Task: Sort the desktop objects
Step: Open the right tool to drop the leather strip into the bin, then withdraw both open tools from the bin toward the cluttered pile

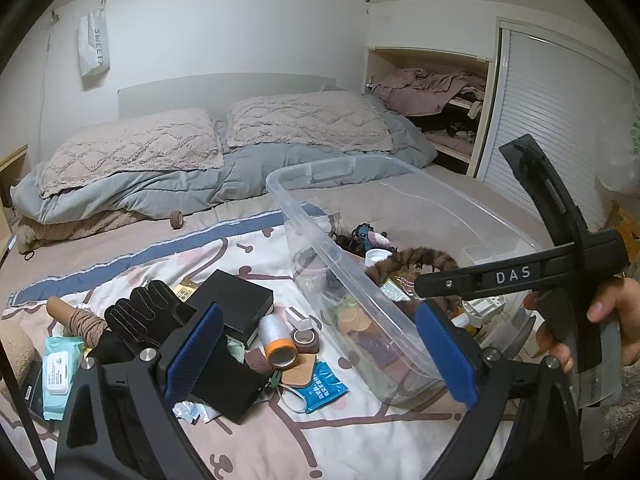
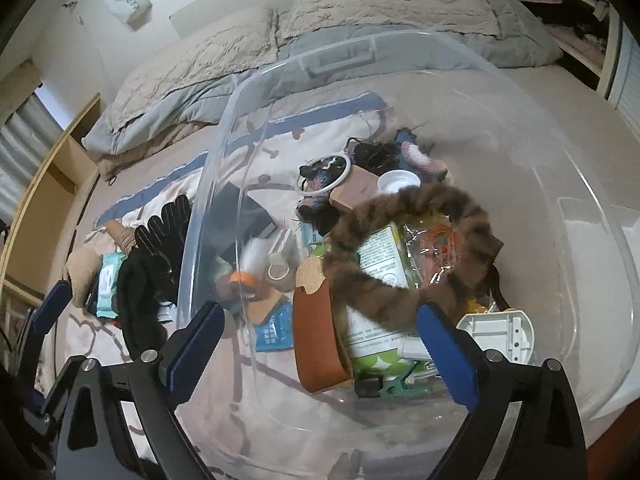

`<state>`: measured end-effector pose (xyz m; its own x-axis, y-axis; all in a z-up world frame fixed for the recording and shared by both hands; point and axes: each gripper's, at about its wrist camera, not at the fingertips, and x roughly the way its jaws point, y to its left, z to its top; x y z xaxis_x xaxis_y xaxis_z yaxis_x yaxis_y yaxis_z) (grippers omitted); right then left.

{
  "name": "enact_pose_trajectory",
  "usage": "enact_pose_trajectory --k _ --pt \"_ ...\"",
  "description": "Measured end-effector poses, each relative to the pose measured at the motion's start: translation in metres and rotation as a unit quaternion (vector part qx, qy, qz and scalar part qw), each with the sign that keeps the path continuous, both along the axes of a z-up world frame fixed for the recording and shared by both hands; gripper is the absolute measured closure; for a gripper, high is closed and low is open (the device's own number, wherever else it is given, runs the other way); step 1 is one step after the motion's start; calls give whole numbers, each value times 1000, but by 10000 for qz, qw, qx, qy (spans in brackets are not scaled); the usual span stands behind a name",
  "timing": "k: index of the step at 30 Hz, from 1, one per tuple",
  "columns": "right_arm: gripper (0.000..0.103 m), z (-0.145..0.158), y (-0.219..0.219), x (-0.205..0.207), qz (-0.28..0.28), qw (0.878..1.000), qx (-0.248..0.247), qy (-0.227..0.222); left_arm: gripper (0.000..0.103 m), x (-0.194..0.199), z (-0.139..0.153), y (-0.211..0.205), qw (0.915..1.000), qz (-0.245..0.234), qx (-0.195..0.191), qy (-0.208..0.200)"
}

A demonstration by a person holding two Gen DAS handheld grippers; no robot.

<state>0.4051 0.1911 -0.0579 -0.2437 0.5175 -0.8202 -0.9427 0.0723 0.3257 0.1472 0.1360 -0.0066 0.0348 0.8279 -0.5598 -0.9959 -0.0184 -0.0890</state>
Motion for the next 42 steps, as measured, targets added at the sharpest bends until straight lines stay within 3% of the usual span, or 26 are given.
enact_pose_trajectory --k 22,27,33,42 --pt "5 28 -47 21 -421 9955 812 -231 5 13 5 -7 9999 -129 66 36" --pt "5 39 -71 24 -583 9891 1251 -517 5 22 8 -12 9998 -181 98 76" --pt "5 47 -100 33 -839 9797 1736 -548 5 32 14 -20 9994 -267 176 147" --pt "5 50 -135 39 -873 9686 2162 -861 5 44 23 -31 9989 -253 300 246"
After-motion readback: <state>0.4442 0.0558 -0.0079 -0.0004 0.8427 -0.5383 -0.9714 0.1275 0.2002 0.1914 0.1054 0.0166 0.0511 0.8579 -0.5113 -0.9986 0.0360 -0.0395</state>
